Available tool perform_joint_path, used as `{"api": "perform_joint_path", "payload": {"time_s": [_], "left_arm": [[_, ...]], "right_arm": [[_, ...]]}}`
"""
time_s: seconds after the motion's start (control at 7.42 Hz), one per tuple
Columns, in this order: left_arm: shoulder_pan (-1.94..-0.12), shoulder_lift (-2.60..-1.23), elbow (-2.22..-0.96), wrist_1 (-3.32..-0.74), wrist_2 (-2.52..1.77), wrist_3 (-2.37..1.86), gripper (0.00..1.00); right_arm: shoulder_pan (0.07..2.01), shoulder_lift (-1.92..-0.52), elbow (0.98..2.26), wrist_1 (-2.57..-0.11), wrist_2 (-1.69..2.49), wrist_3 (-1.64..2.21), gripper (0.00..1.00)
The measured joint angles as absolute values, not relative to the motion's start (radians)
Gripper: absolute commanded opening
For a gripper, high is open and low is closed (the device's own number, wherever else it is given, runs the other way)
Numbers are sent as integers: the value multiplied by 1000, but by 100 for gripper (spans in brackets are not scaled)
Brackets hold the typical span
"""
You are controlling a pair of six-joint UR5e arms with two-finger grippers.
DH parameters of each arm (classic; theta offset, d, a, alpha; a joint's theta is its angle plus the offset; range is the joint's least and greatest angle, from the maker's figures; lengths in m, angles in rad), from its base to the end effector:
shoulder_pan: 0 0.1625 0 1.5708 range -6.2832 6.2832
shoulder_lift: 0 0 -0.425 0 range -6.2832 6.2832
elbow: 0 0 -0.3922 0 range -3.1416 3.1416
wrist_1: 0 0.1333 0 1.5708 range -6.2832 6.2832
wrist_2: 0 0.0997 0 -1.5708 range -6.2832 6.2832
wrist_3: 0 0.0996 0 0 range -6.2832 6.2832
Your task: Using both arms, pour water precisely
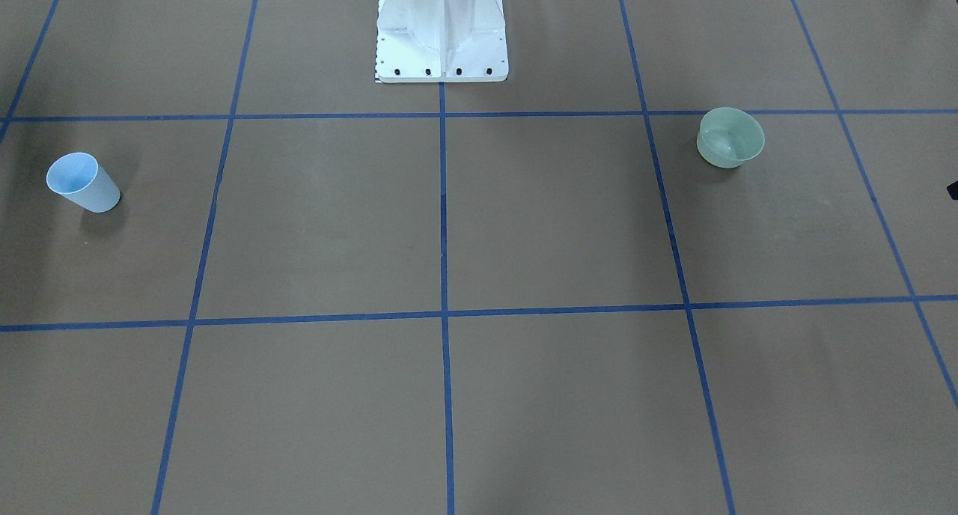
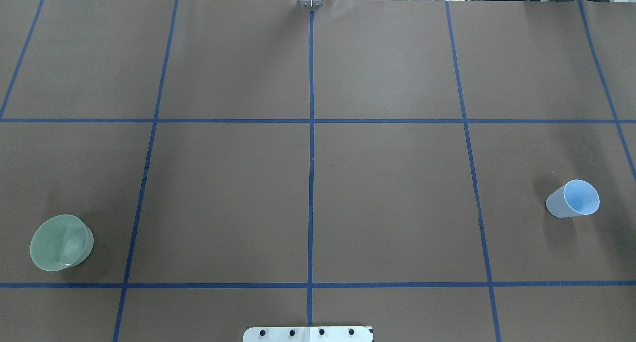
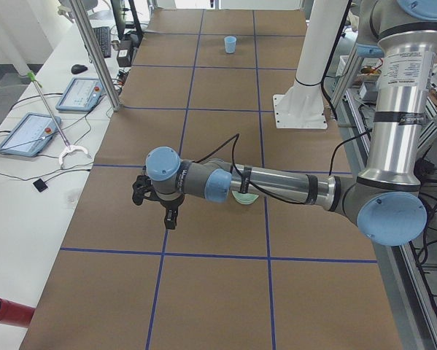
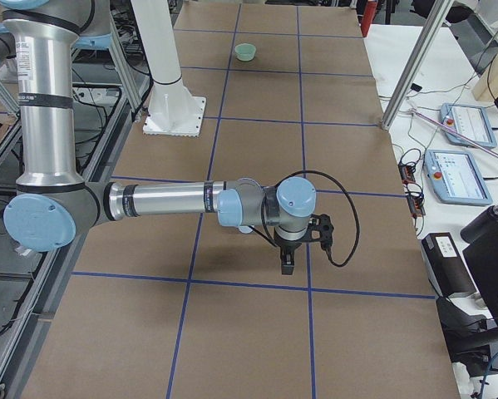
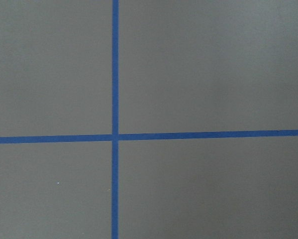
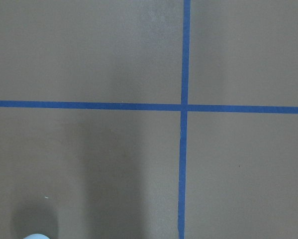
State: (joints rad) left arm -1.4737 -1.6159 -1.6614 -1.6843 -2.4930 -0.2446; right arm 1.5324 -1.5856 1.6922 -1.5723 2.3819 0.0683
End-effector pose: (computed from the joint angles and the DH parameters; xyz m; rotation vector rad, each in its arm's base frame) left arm -0.0033 -0.5220 0.5677 0.0719 0.9427 -0.0214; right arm 0.0422 -0.4920 0.6035 0.0559 -0.8144 -0.0144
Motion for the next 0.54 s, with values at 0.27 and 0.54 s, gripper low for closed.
{"api": "perform_joint_path", "payload": {"time_s": [0.27,0.54], "left_arm": [[-1384,-1508,-1729,-1870,-2494,-503,100],[-1256,-1361,-1749,-2190,-2470,-789,100]], "right_arm": [[1532,-1585,1703,-1572,2378,65,99],[1532,-1579,1705,-1573,2372,63,99]]}}
